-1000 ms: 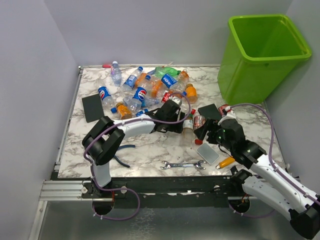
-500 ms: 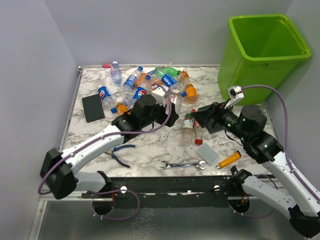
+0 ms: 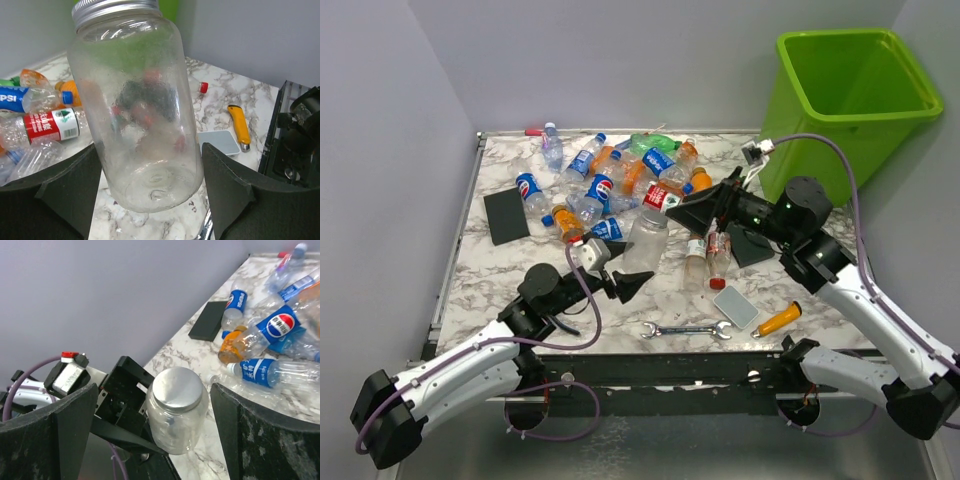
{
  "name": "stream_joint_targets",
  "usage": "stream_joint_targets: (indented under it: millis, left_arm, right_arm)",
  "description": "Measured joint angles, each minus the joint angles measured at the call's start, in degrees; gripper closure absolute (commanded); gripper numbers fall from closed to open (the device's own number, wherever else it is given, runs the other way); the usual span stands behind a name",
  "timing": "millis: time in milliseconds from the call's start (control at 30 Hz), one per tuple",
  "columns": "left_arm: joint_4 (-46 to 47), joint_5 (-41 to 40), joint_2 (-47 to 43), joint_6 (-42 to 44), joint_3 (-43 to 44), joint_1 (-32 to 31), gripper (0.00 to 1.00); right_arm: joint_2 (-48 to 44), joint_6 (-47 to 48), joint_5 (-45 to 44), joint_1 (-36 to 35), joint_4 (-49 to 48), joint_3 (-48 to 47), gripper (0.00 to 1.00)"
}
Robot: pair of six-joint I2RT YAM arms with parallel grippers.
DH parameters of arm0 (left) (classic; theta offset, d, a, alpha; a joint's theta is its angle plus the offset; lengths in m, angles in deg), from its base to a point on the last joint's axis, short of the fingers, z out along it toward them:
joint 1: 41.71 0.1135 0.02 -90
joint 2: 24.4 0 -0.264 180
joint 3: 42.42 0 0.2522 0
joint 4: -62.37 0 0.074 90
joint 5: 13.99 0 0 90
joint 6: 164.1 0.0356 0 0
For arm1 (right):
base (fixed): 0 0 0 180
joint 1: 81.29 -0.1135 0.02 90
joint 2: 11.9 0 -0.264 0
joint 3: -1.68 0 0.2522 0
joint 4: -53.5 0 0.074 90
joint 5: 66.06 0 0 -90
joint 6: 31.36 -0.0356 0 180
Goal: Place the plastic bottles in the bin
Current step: Pick up the plastic bottle at the center of the board.
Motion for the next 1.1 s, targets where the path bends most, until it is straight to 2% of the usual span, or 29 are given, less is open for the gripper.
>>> stream_joint_targets:
  millis: [333, 633, 733, 900, 1100]
  left_arm:
    - [9.75, -1.81, -3.61, 2.56, -3.15, 0.0, 0.62]
    - [10.93, -2.23, -3.87, 2.47, -3.15, 0.0, 0.62]
    - [11.02, -2.23, -3.72, 2.01, -3.15, 0.0, 0.62]
    - [11.02, -2.23, -3.1, 1.42, -3.15, 0.0, 0.62]
    - [11.02, -2.25, -2.95, 0.9, -3.15, 0.0, 0.62]
  right_arm:
    - [5.99, -5.62, 7.37, -0.35, -4.35, 0.11, 0.0]
    - [10.25, -4.87, 6.01, -4.35, -2.91, -3.08, 0.01]
    - [10.82, -3.45, 3.74, -5.86, -2.01, -4.24, 0.05]
    - [11.47, -0.94, -0.44, -8.2, -1.05, -5.75, 0.22]
    - [13.05, 0.5, -3.23, -9.75, -0.74, -5.77, 0.32]
